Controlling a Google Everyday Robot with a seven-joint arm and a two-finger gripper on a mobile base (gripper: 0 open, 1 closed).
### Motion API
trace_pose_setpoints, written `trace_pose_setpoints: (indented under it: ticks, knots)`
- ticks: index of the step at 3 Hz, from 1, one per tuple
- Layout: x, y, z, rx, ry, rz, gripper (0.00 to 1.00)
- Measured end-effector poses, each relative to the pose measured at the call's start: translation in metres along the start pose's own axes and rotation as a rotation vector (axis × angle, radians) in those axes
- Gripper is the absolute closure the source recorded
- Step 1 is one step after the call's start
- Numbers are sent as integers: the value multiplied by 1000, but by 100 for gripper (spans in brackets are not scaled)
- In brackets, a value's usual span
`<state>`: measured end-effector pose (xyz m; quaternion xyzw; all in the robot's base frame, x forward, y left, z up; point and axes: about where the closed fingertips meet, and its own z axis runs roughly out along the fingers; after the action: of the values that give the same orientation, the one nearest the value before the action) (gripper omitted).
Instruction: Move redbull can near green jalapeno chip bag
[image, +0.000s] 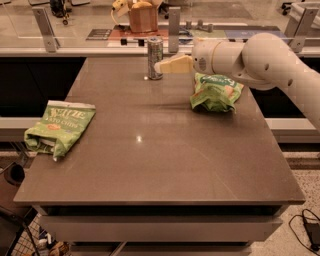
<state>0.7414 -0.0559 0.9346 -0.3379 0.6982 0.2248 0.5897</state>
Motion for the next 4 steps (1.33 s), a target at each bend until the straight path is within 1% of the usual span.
trace_pose_setpoints:
  ticks: [1, 2, 3, 4]
  knots:
    - [-4, -4, 17, -2, -44, 4, 0]
    - [-5, -8, 31, -8, -63, 6, 0]
    - [-1, -11, 44, -7, -59, 10, 0]
    - [4, -12, 60, -19, -63, 19, 0]
